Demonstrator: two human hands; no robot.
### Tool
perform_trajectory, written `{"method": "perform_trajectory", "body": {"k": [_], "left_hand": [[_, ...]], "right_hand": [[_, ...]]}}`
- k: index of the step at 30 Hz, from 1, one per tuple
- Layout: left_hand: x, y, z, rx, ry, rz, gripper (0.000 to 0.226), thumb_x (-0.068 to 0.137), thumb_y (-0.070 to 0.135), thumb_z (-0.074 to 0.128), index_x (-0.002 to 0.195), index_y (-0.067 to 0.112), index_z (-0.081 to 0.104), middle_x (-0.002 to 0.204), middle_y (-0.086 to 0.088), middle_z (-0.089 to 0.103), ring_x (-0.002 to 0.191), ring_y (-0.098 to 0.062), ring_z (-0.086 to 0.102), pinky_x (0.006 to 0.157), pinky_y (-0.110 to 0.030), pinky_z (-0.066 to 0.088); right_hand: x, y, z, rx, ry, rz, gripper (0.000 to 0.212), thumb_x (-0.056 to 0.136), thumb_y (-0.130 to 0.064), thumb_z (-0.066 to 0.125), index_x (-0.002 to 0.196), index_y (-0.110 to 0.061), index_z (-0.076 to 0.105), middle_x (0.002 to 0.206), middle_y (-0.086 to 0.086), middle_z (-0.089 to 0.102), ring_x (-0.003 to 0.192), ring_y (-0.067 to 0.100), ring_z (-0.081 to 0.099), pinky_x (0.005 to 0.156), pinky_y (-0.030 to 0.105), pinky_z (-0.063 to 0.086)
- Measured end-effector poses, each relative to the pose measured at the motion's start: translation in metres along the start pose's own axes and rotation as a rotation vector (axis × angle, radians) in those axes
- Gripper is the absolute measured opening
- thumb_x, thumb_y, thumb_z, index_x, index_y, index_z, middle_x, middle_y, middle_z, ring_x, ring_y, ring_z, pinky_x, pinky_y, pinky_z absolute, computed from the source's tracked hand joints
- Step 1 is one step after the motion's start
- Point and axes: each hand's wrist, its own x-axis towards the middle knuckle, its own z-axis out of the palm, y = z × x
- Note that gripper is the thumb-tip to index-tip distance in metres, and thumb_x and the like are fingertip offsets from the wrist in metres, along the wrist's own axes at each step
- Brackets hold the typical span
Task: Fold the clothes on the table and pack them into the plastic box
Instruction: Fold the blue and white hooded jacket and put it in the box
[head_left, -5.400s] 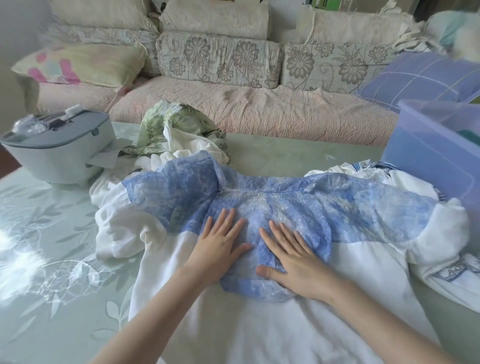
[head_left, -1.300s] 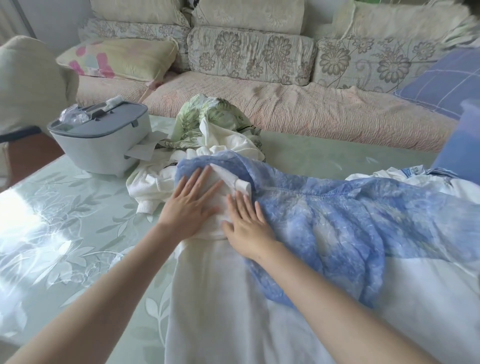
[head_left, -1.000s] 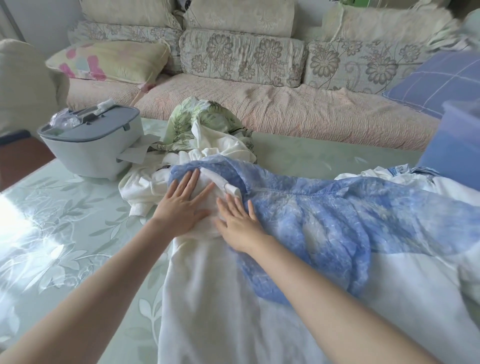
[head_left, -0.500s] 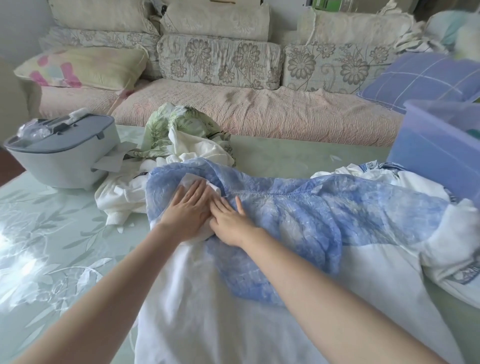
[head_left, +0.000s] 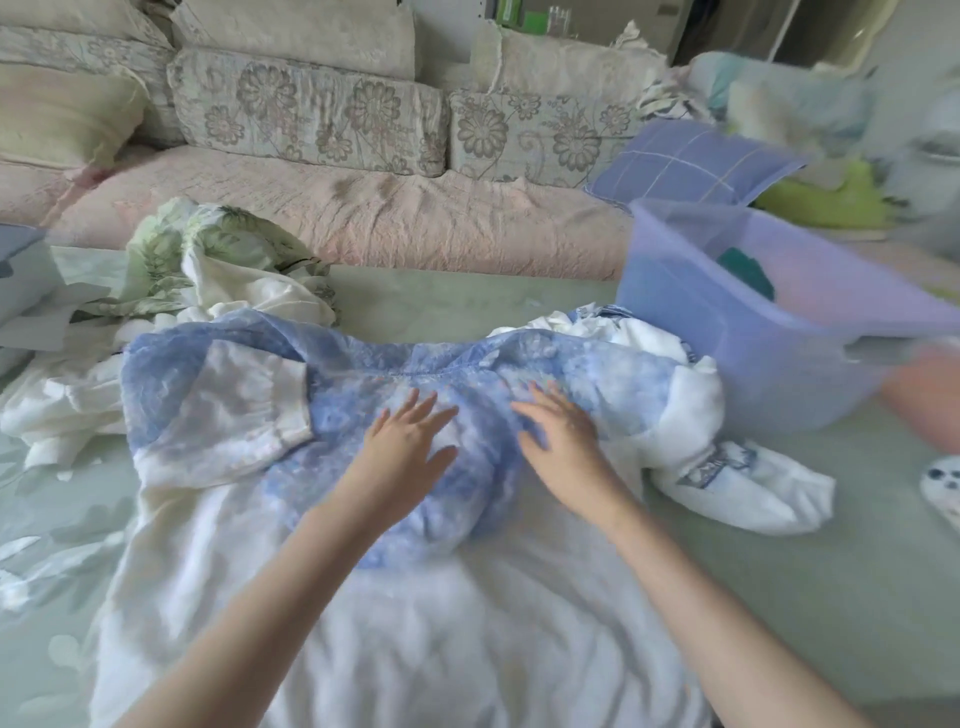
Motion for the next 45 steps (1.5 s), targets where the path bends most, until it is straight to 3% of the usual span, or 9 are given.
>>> {"method": "perform_trajectory", "body": {"k": [6, 14, 21, 24, 27, 31, 36, 40, 45], "left_hand": [[0.010, 0.056, 0.034, 0.055, -0.194, 0.071, 0.062, 0.098, 0.043, 0.039, 0.151, 0.028, 0.009, 0.160, 0.001, 0.000, 0.146, -0.016, -0.007, 0.116, -0.036, -0.001], [0.027, 0.106, 0.064, -0.005, -0.312, 0.214, 0.063, 0.100, 0.044, 0.035, 0.152, 0.027, 0.005, 0.159, 0.001, -0.006, 0.146, -0.013, -0.011, 0.116, -0.042, -0.007], [0.042, 0.123, 0.085, 0.093, -0.437, 0.275, 0.056, 0.101, 0.033, 0.036, 0.151, 0.018, 0.014, 0.159, 0.002, 0.004, 0.145, -0.010, -0.007, 0.116, -0.051, -0.006], [0.045, 0.123, 0.084, 0.035, -0.345, 0.280, 0.039, 0.101, 0.019, 0.037, 0.140, 0.015, 0.041, 0.149, -0.006, 0.031, 0.141, -0.019, 0.020, 0.114, -0.055, 0.012], [0.054, 0.118, 0.069, -0.702, -0.047, -0.046, 0.036, 0.095, 0.013, 0.039, 0.122, 0.003, 0.061, 0.112, -0.015, 0.062, 0.107, -0.022, 0.056, 0.091, -0.027, 0.043], [0.067, 0.095, 0.048, -1.581, 0.104, -0.677, 0.032, 0.096, 0.015, 0.030, 0.105, -0.003, 0.055, 0.085, -0.016, 0.057, 0.076, -0.027, 0.058, 0.061, -0.034, 0.056], [0.061, 0.076, 0.035, -1.441, 0.122, -0.657, 0.024, 0.095, 0.034, 0.049, 0.089, 0.011, 0.055, 0.084, -0.009, 0.061, 0.075, -0.021, 0.061, 0.065, -0.031, 0.053], [0.066, 0.075, 0.036, -1.286, 0.196, -0.595, 0.009, 0.092, 0.002, 0.054, 0.088, 0.010, 0.054, 0.078, -0.007, 0.059, 0.066, -0.015, 0.061, 0.059, -0.023, 0.054], [0.059, 0.074, 0.038, -1.313, 0.004, -0.551, 0.026, 0.092, -0.013, 0.036, 0.094, 0.004, 0.056, 0.084, -0.008, 0.064, 0.069, -0.013, 0.065, 0.058, -0.020, 0.055]], "right_hand": [[-0.023, 0.065, -0.055, -0.017, 0.647, 0.369, 0.038, 0.079, -0.001, 0.065, 0.116, 0.006, 0.060, 0.116, 0.026, 0.060, 0.115, 0.043, 0.049, 0.102, 0.040, 0.027], [-0.016, 0.106, -0.066, 0.400, 0.657, 0.767, 0.038, 0.081, -0.029, 0.063, 0.102, 0.003, 0.059, 0.094, 0.013, 0.061, 0.100, 0.037, 0.056, 0.088, 0.040, 0.042], [-0.006, 0.083, -0.074, 0.331, 0.861, 0.353, 0.020, 0.064, -0.029, 0.068, 0.060, -0.012, 0.058, 0.064, -0.008, 0.048, 0.071, 0.020, 0.049, 0.073, 0.036, 0.043], [0.002, 0.072, -0.062, 0.278, 0.749, 0.179, 0.013, 0.068, -0.020, 0.078, 0.074, -0.020, 0.067, 0.120, -0.011, 0.054, 0.124, 0.003, 0.038, 0.106, 0.032, 0.030], [0.002, 0.069, -0.045, 0.146, 0.462, 0.036, 0.019, 0.073, -0.015, 0.079, 0.081, -0.030, 0.070, 0.150, -0.005, 0.030, 0.144, 0.024, 0.014, 0.116, 0.037, 0.013], [-0.008, 0.071, -0.022, 0.111, -0.053, -0.109, 0.045, 0.078, -0.017, 0.071, 0.115, -0.041, 0.065, 0.152, -0.014, 0.028, 0.143, 0.013, 0.021, 0.117, 0.039, 0.021], [-0.015, 0.062, -0.025, 0.352, -0.050, 0.003, 0.029, 0.083, -0.021, 0.066, 0.107, -0.037, 0.068, 0.116, -0.016, 0.064, 0.112, -0.001, 0.056, 0.103, 0.029, 0.041], [-0.009, 0.055, -0.030, 0.481, 0.254, 0.133, 0.048, 0.075, -0.010, 0.079, 0.117, -0.018, 0.056, 0.111, -0.010, 0.047, 0.099, -0.002, 0.054, 0.088, 0.010, 0.039], [0.004, 0.053, -0.023, 0.672, 0.247, 0.458, 0.081, 0.070, -0.030, 0.084, 0.136, -0.001, 0.046, 0.108, 0.003, 0.064, 0.097, 0.012, 0.062, 0.095, 0.032, 0.047]]}}
